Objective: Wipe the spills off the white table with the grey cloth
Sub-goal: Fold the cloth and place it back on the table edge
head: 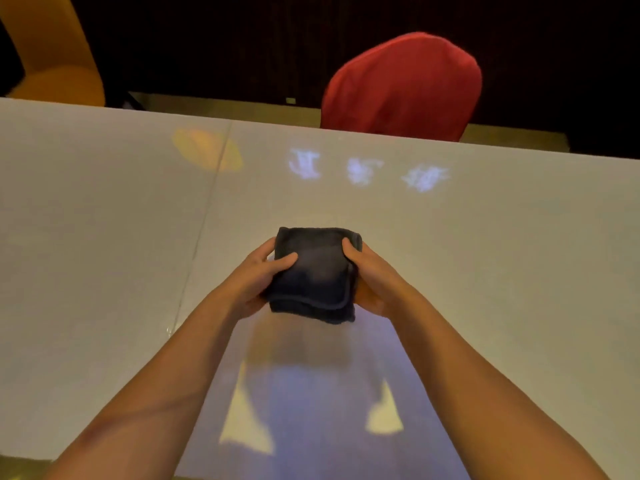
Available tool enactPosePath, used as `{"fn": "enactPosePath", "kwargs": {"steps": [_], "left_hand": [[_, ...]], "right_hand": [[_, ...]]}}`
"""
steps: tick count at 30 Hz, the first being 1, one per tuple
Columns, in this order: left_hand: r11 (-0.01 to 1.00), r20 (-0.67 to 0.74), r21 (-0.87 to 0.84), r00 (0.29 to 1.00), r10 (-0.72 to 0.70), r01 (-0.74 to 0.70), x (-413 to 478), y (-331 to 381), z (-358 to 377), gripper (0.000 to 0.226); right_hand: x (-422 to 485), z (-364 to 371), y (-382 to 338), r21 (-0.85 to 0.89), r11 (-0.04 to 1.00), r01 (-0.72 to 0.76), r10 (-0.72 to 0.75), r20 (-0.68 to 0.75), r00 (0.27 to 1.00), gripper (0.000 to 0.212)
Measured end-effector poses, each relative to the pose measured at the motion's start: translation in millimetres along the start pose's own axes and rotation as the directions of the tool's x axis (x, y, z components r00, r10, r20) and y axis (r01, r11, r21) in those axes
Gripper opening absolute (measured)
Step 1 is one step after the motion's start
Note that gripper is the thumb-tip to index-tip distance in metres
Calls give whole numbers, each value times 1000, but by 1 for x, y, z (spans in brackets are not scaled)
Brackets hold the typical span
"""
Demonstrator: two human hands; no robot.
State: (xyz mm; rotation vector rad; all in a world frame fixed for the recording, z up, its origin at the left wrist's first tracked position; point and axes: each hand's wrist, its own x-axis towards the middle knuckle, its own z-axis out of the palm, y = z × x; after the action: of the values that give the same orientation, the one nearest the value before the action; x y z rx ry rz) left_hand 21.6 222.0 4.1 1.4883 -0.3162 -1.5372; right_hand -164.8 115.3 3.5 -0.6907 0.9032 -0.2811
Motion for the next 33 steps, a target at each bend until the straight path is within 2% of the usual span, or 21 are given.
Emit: {"fn": "enactPosePath", "kwargs": {"steps": [5,12,16,20,25,26,27,28,29,30,31,32,33], "left_hand": [[996,-60,-26,994,86,-88,60,40,-16,25],[981,-154,-54,972,178,-188,165,118,-19,23],[976,-194,-86,964,179,-199,203,145,-18,39],[981,-211,-91,966,151,-173,220,155,-23,53],[983,-149,-163,987,62,-87,233,154,-28,78],[987,-149,-131,986,71,-91,233,153,-28,82],[992,-171,-30,979,112,-119,233,151,-28,85],[973,-209,164,959,193,-160,232,148,-29,86],[893,-244,410,921,303,-185,231,145,-29,87],[763,-245,620,878,411,-184,231,141,-31,86],[646,-224,744,848,479,-168,230,137,-32,84],[589,-213,794,841,498,-148,230,133,-32,80],[579,-217,806,847,485,-125,228,129,-32,76]], "right_hand": [[53,14,-31,109,994,33,-22,-94,995,42],[144,25,-105,32,992,119,-102,-328,939,38],[178,25,-141,-3,984,180,-164,-428,889,43],[197,27,-150,-57,986,157,-165,-464,870,41],[216,24,-149,-109,982,154,-187,-461,868,59],[219,22,-147,-138,978,159,-205,-450,869,65],[220,20,-144,-200,967,159,-233,-435,870,70],[220,19,-139,-289,945,152,-266,-415,870,73],[217,19,-135,-391,909,143,-309,-402,862,73],[215,18,-131,-490,860,144,-366,-394,843,70],[212,16,-127,-584,798,149,-433,-383,816,64],[211,15,-123,-664,731,156,-493,-357,793,58],[210,14,-120,-730,669,144,-522,-323,789,53]]}}
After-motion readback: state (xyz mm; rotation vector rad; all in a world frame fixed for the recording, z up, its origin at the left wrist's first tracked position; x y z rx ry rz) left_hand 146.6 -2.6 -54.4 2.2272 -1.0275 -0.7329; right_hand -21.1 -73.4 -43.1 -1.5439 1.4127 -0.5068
